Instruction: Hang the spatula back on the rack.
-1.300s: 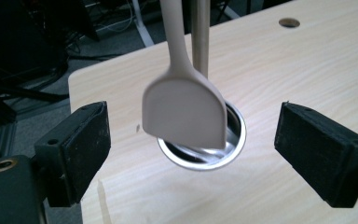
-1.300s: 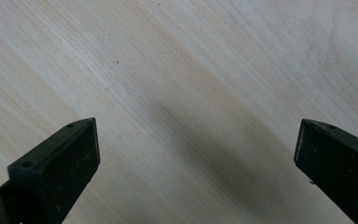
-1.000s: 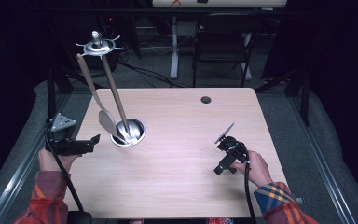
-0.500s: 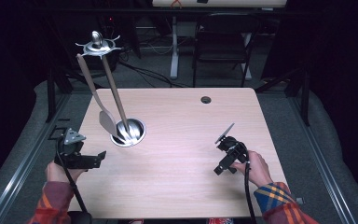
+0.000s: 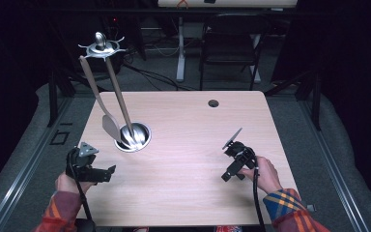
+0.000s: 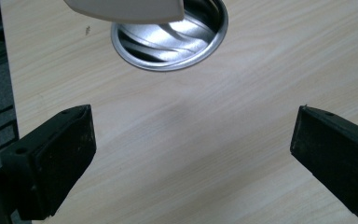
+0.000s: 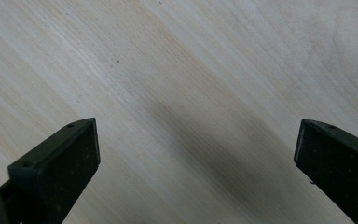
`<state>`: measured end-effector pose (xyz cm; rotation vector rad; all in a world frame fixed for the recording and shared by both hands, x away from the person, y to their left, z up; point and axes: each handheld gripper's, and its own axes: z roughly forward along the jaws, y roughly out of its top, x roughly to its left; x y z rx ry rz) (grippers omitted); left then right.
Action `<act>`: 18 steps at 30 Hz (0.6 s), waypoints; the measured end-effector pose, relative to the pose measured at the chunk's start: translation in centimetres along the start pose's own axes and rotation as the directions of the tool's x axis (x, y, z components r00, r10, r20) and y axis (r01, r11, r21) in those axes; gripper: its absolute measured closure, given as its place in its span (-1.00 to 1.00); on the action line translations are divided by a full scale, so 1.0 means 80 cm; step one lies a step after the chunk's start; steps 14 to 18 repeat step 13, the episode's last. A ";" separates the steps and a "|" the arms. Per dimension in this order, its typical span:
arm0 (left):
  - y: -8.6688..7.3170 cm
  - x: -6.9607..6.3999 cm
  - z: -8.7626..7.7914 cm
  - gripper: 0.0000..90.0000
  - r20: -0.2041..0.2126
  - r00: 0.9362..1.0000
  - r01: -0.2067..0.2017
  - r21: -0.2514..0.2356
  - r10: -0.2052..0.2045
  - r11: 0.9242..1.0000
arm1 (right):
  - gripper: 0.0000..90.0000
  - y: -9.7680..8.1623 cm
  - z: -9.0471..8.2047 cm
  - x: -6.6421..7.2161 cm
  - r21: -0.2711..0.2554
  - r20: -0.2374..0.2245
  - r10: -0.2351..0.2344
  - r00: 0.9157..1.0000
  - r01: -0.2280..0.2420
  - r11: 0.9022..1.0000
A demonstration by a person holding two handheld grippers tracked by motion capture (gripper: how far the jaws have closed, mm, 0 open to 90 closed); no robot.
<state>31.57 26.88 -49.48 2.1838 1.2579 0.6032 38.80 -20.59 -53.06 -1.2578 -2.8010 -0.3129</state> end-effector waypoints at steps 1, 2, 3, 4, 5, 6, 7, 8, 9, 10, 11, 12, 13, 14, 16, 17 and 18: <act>-0.001 -0.001 0.003 -1.00 0.004 1.000 -0.002 0.005 0.002 1.000 | -1.00 0.000 0.001 0.000 -0.003 -0.003 0.003 1.000 -0.003 1.000; -0.001 -0.001 0.006 -1.00 0.011 1.000 -0.004 0.015 0.004 1.000 | -1.00 0.000 0.001 0.000 -0.001 -0.006 0.003 1.000 -0.003 1.000; -0.001 -0.001 0.009 -1.00 0.015 1.000 -0.010 0.024 0.010 1.000 | -1.00 0.000 0.001 0.000 0.003 -0.002 -0.002 1.000 0.002 1.000; -0.002 -0.001 0.011 -1.00 0.016 1.000 -0.018 0.034 0.018 0.999 | -1.00 0.000 0.002 0.000 0.006 -0.002 -0.002 1.000 0.002 1.000; -0.002 -0.001 0.014 -1.00 0.017 1.000 -0.021 0.045 0.020 0.999 | -1.00 0.000 0.002 0.000 0.005 -0.006 -0.003 1.000 0.003 1.000; -0.003 0.000 0.017 -1.00 0.020 0.999 -0.028 0.048 0.027 0.998 | -1.00 0.000 0.002 0.000 0.006 -0.006 -0.004 1.000 0.004 1.000; -0.003 0.001 0.018 -1.00 0.029 0.999 -0.024 0.038 0.023 0.999 | -1.00 0.000 0.002 0.000 0.007 -0.003 -0.002 1.000 0.002 1.000; -0.003 0.002 0.018 -1.00 0.035 0.999 -0.019 0.035 0.017 0.999 | -1.00 0.000 0.002 0.000 0.008 -0.007 -0.003 1.000 0.003 1.000; -0.003 0.003 0.019 -1.00 0.030 0.999 -0.019 0.035 0.018 0.999 | -1.00 0.000 0.002 0.000 0.008 -0.007 -0.002 1.000 0.002 1.000; -0.003 0.004 0.020 -1.00 0.037 0.999 -0.020 0.043 0.019 0.999 | -1.00 0.000 0.002 0.000 0.004 -0.005 -0.002 1.000 0.002 1.000; -0.003 0.004 0.021 -1.00 0.037 0.999 -0.016 0.044 0.014 0.999 | -1.00 0.000 0.002 -0.001 0.005 -0.004 -0.003 1.000 0.003 1.000; -0.003 0.005 0.022 -1.00 0.034 0.999 -0.016 0.047 0.014 0.999 | -1.00 0.000 0.003 -0.001 0.004 -0.003 -0.001 1.000 0.001 1.000; -0.003 0.006 0.022 -1.00 0.039 0.999 -0.015 0.052 0.013 0.999 | -1.00 0.000 0.003 -0.001 0.009 -0.003 0.001 1.000 -0.001 1.000; -0.003 0.006 0.022 -1.00 0.039 0.999 -0.015 0.052 0.013 0.999 | -1.00 0.000 0.003 -0.001 0.009 -0.003 0.001 1.000 -0.001 1.000; -0.003 0.006 0.022 -1.00 0.039 0.999 -0.015 0.052 0.013 0.999 | -1.00 0.000 0.003 -0.001 0.009 -0.003 0.001 1.000 -0.001 1.000; -0.003 0.006 0.022 -1.00 0.039 0.999 -0.015 0.052 0.013 0.999 | -1.00 0.000 0.003 -0.001 0.009 -0.003 0.001 1.000 -0.001 1.000; -0.003 0.006 0.022 -1.00 0.039 0.999 -0.015 0.052 0.013 0.999 | -1.00 0.000 0.003 -0.001 0.009 -0.003 0.001 1.000 -0.001 1.000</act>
